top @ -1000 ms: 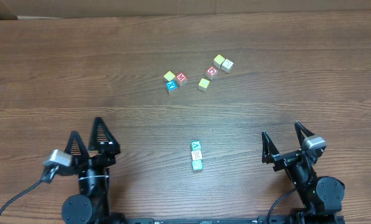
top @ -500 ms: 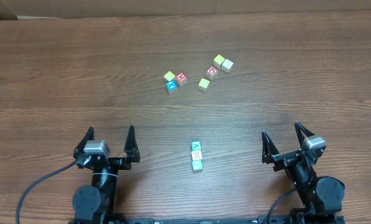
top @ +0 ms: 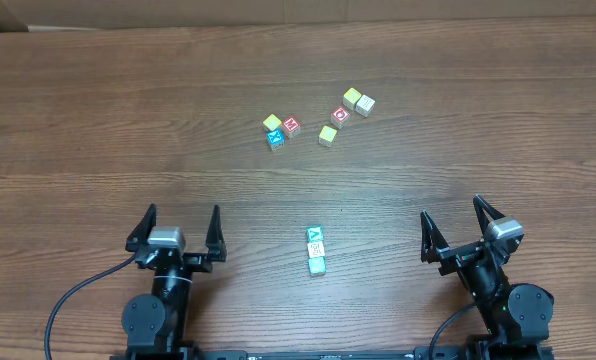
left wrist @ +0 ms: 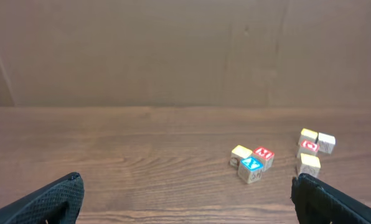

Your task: Flip 3 blocks

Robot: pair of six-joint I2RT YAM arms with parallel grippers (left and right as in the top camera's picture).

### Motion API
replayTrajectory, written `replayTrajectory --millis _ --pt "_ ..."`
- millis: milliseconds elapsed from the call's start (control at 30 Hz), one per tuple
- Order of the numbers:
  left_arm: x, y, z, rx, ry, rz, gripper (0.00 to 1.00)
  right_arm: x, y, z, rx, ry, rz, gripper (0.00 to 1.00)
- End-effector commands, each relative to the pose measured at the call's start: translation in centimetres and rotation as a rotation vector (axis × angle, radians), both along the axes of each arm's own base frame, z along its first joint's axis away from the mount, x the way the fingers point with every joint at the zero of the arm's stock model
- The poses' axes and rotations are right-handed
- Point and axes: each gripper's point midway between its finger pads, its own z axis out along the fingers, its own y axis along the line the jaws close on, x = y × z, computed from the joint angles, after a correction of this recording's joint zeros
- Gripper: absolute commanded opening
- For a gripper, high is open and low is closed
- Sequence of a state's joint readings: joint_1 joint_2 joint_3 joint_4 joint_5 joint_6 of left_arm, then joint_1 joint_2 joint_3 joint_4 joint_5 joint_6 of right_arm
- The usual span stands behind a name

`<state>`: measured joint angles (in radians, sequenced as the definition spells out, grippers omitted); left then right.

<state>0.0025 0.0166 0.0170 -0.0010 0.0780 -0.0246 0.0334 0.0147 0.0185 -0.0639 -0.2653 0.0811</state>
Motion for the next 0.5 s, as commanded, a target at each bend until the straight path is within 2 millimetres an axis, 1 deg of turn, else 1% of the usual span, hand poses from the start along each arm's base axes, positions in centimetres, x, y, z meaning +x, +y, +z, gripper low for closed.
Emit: replayTrajectory --millis 0,133,467 --pt "-0.1 -1.1 -0.3 0.13 -0.015 -0.064 1.0 0.0 0.1 -0.1 -0.003 -0.007 0.002 1.0" --pt "-0.2 -1.2 -1.9 0.171 0.045 -0.079 1.0 0.0 0.1 -0.1 -0.003 -0.007 0.002 1.0" --pt "-0.2 -0.8 -2.0 0.172 0.051 -0.055 1.0 0.0 0.1 -0.1 -0.003 -0.007 0.002 1.0"
